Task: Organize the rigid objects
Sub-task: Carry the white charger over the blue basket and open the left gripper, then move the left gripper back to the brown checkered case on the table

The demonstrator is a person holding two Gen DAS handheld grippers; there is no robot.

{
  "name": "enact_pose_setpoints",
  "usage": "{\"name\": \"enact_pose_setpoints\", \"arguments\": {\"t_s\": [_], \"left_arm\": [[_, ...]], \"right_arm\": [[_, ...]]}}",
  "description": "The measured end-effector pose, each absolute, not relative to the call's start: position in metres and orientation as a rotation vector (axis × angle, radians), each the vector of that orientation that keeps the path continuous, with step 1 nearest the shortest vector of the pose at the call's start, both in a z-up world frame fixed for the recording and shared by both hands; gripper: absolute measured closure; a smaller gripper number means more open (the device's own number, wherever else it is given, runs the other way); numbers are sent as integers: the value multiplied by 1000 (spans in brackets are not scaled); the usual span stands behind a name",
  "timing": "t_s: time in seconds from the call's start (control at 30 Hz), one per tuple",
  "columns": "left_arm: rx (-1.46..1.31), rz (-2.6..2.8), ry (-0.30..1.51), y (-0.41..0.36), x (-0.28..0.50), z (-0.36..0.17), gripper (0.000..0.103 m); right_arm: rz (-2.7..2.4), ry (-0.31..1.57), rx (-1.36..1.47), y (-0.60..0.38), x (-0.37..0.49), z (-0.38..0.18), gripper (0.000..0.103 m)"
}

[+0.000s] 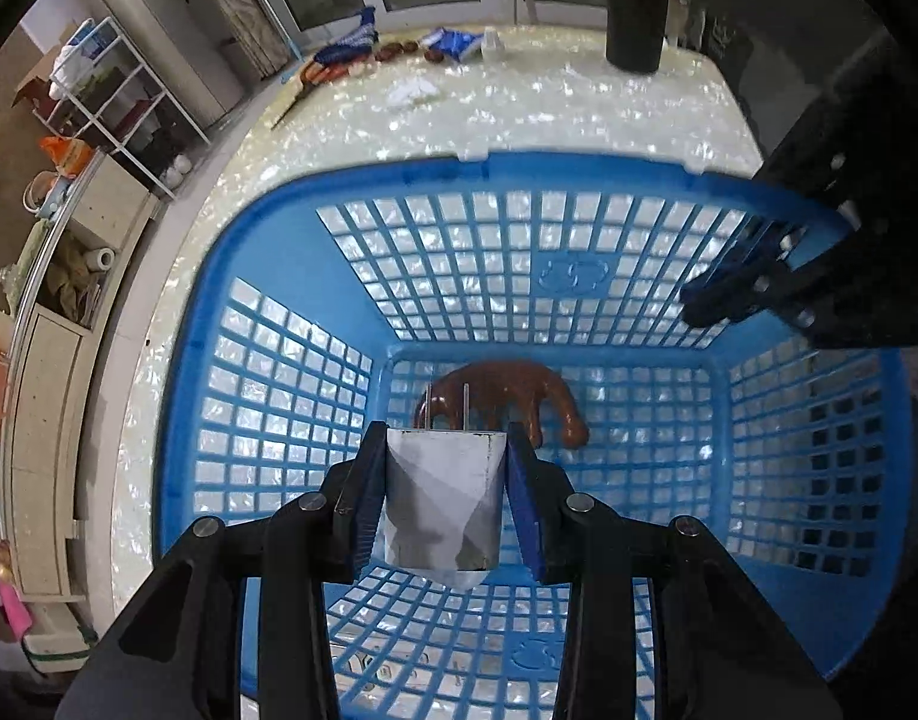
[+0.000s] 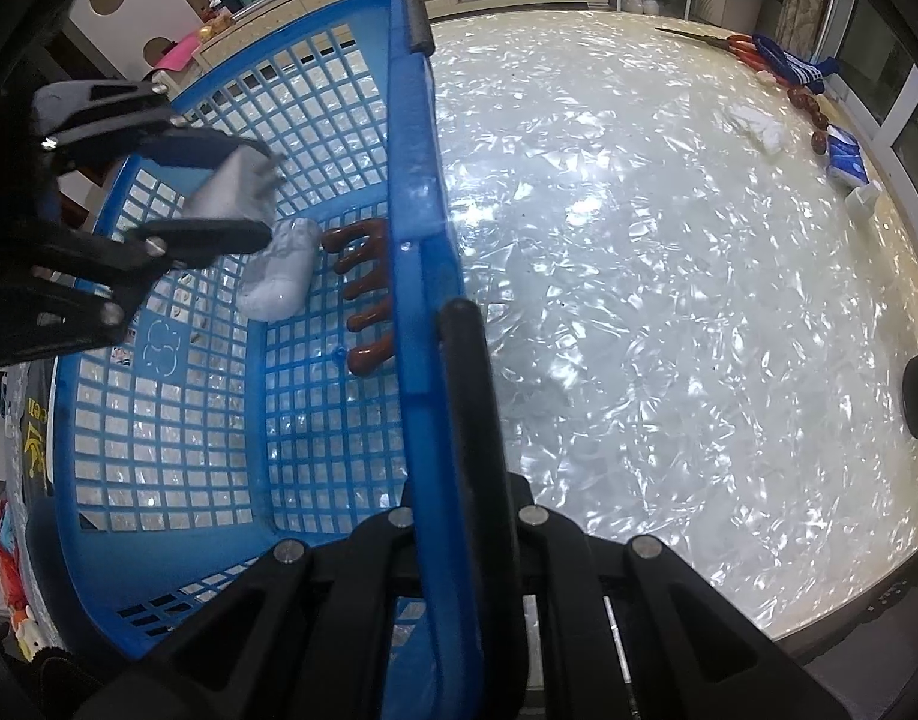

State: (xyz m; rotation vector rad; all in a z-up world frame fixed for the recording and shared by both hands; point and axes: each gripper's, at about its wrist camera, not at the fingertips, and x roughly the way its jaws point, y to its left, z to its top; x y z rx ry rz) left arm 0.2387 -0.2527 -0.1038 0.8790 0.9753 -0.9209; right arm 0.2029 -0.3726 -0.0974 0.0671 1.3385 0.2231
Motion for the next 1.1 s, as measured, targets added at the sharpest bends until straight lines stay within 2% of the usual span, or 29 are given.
{"name": "enact_pose_setpoints", "arguments": {"t_s": [0.5, 0.57, 0.63, 0.73, 0.83, 1.0, 1.1], "left_arm": [[949, -919, 986, -256, 237, -119, 61], [947, -918, 992, -257, 238, -119, 55], [940, -923, 988, -257, 237, -116, 34], [939, -929, 968, -255, 232, -108, 19], [923, -936, 954, -250, 230, -95, 9], [890, -900, 920, -232, 226, -63, 6], [860, -859, 928, -210, 224, -41, 0]], "right_arm": [[199, 1339, 72, -366, 193, -98, 98], [199, 1339, 69, -365, 192, -98, 98], [199, 1336, 70, -365, 192, -98, 97], [199, 1335, 72, -365, 191, -98, 97], [196, 1333, 78, -365, 190, -98, 97], [193, 1333, 81, -367, 190, -98, 97], [189, 1333, 84, -367, 189, -98, 97]]}}
